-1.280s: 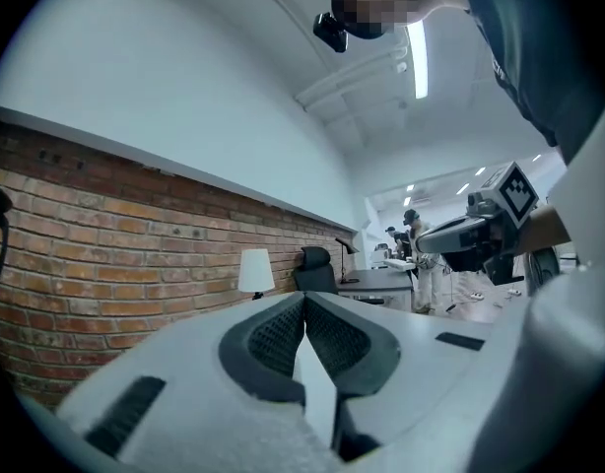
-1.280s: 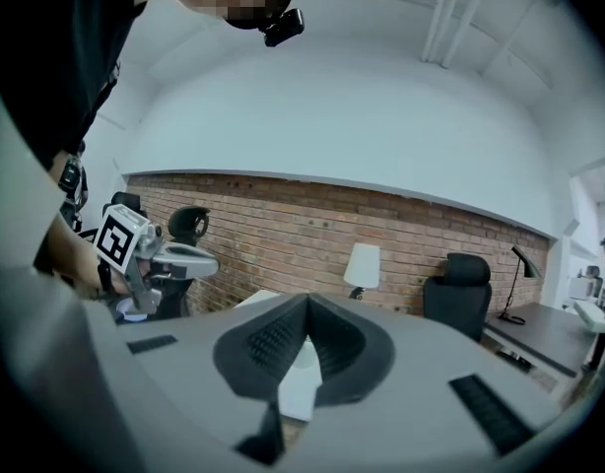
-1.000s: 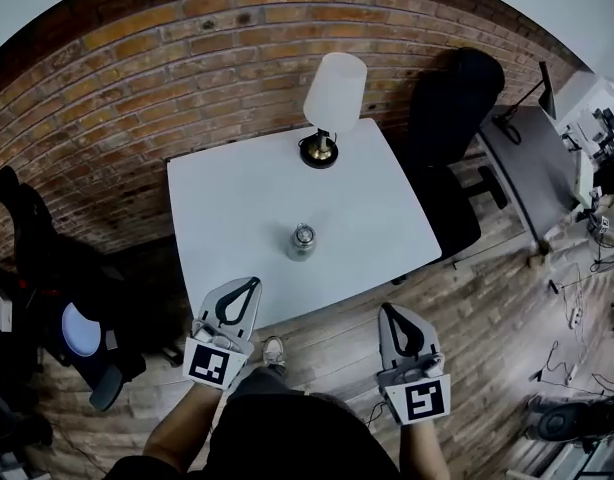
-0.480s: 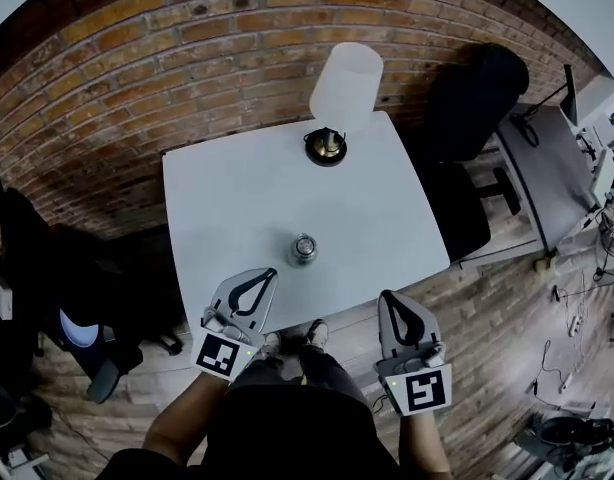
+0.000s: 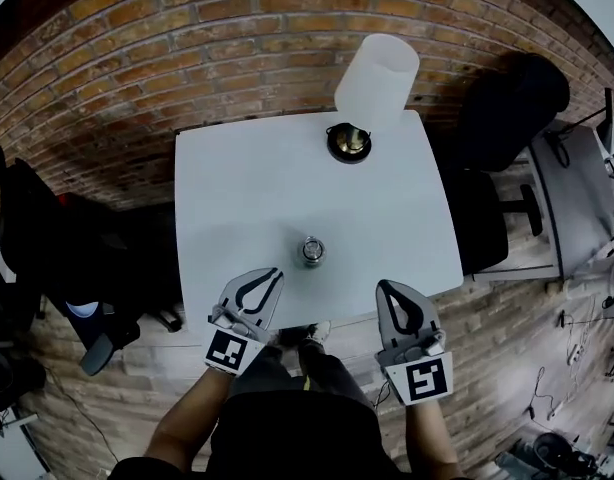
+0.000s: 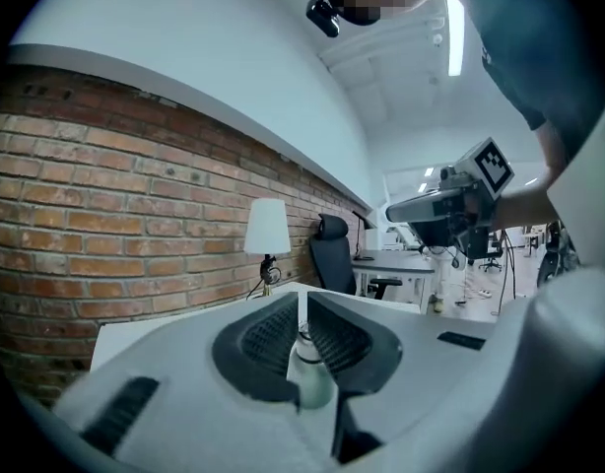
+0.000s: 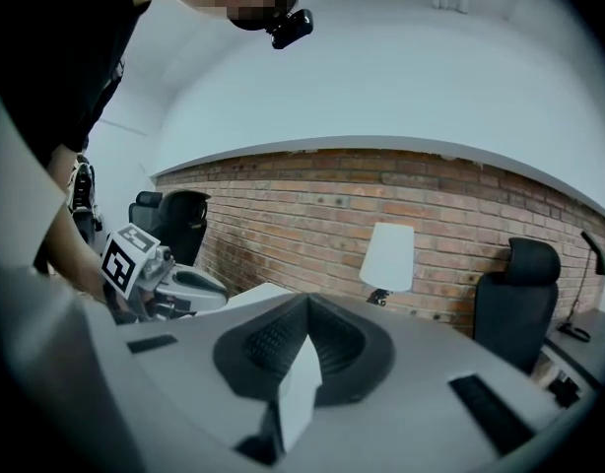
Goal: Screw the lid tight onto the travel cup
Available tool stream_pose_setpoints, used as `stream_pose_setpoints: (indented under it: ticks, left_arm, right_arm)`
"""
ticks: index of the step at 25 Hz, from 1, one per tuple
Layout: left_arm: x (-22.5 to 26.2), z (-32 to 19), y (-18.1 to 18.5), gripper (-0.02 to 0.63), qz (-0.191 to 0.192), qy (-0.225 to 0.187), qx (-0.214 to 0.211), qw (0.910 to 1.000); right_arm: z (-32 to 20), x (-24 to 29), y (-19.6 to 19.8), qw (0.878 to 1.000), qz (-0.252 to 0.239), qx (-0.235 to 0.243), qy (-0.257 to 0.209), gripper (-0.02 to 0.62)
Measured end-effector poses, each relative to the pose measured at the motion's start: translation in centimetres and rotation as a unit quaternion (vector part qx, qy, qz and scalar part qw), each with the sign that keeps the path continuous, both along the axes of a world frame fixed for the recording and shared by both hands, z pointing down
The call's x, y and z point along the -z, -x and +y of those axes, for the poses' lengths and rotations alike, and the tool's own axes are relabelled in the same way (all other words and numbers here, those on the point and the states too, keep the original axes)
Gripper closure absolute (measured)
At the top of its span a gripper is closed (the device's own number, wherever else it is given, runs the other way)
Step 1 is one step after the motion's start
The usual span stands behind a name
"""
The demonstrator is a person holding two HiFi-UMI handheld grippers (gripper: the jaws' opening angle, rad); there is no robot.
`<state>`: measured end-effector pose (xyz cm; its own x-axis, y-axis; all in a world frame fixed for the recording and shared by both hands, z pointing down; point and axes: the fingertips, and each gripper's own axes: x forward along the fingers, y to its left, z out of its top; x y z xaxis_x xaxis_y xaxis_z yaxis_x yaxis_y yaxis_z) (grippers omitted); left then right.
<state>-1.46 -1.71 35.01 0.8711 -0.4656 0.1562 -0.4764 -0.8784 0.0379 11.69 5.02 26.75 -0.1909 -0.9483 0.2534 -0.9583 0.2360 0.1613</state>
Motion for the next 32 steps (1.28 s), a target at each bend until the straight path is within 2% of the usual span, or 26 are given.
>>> stream_pose_setpoints:
  ticks: [10, 11, 13, 16, 17, 19, 23, 28, 32]
  left_arm:
    - [-7.4, -0.9, -2.5, 0.577, -0.031, 0.019, -0.012, 0.9993]
    - [-8.0, -1.0, -2.8, 0.565, -0.032, 0.019, -0.014, 0.9992]
    - [-9.3, -1.2, -3.3, 0.479, -0.034, 0.015, -0.019, 0.9991]
    - [-10.9, -1.3, -4.1, 0.456, -0.032, 0.022, -0.025, 0.9989]
    - [-11.2, -1.3, -4.5, 0.414, -0.027, 0.028, -0.029, 0.9988]
    - [-11.5, -1.3, -5.4, 0.323, -0.013, 0.044, -0.033, 0.9984]
    - [-12.6, -1.6, -6.5, 0.289, 0.002, 0.052, -0.040, 0.9979]
    - [-14.0, -1.9, -7.3, 0.268, -0.009, 0.028, -0.065, 0.9975]
    - [-13.3, -2.4, -8.3, 0.259, 0.020, 0.036, -0.067, 0.9969]
  right_arm:
    - [-3.4, -4.8, -0.1, 0.998, -0.012, 0.052, 0.027, 0.581]
    - [-3.7, -5.3, -0.1, 0.998, -0.014, 0.056, 0.028, 0.581]
    - [-4.2, -6.2, 0.1, 0.997, -0.018, 0.068, 0.029, 0.581]
    - [-5.0, -7.4, 0.6, 0.995, -0.026, 0.090, 0.032, 0.581]
    - [-5.3, -7.9, 0.7, 0.994, -0.027, 0.100, 0.035, 0.574]
    - [-5.7, -8.9, 1.1, 0.992, -0.026, 0.116, 0.042, 0.516]
    - [-6.7, -10.8, 1.8, 0.989, -0.032, 0.137, 0.051, 0.485]
    - [-7.6, -12.6, 2.4, 0.984, -0.042, 0.160, 0.059, 0.436]
    - [-7.8, -13.9, 2.9, 0.976, -0.065, 0.196, 0.067, 0.382]
